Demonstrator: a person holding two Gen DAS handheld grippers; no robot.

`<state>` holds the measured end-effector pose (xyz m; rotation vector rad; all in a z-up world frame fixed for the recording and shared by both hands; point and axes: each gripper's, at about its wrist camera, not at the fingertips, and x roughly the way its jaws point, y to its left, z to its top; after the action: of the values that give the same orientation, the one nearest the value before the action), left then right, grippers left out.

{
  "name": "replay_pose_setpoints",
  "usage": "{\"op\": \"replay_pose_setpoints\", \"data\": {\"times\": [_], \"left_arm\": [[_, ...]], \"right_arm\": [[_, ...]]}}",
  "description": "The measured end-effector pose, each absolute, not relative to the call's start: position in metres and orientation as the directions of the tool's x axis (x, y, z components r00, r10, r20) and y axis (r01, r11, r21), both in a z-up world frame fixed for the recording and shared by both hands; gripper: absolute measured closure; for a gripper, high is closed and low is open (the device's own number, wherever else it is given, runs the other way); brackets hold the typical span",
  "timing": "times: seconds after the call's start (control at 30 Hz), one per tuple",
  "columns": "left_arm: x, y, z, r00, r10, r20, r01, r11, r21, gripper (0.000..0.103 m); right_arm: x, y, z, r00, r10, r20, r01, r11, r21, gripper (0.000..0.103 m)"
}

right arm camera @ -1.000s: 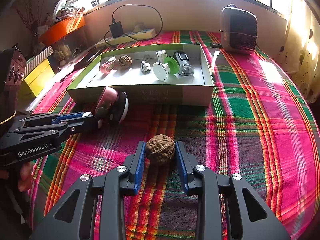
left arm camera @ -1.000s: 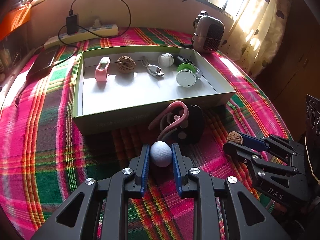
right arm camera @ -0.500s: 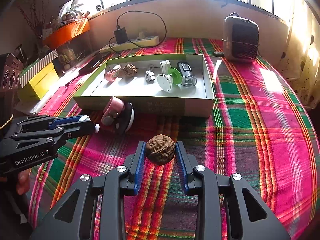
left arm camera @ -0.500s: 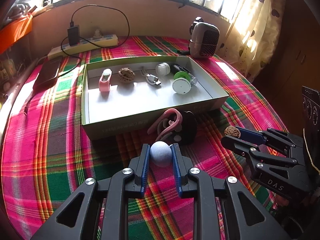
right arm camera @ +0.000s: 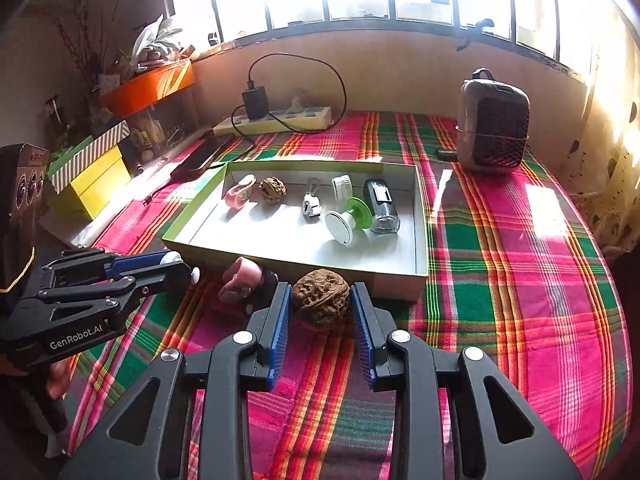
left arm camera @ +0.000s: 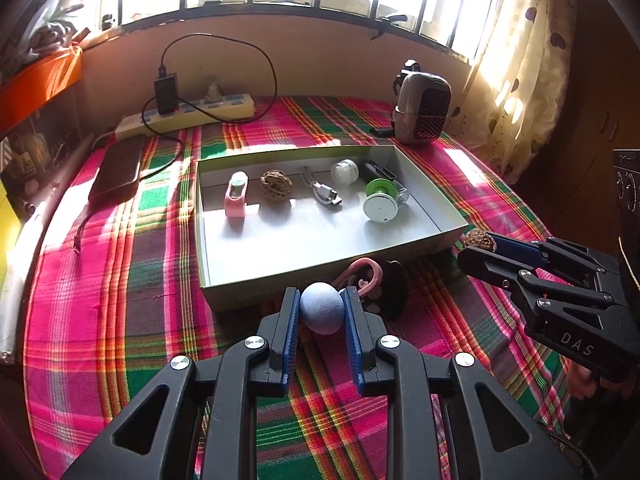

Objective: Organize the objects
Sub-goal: 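Carry the walnut with the right tool into the white box while the left carries the ball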

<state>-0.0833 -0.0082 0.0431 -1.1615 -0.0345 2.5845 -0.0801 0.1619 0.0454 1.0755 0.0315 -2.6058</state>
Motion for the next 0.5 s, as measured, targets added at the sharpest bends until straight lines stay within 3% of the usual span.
{"op": "replay_pose_setpoints", "data": {"times": [0.5], "left_arm": [[-0.113, -0.018, 0.048, -0.651, 0.246, -0.718, -0.225, -0.966, -0.127, 0.083]], "right_arm": [[-0.129, 0.144, 0.063, -0.654, -0.350, -0.671, 0.386, -0.917, 0.102, 0.072]]}}
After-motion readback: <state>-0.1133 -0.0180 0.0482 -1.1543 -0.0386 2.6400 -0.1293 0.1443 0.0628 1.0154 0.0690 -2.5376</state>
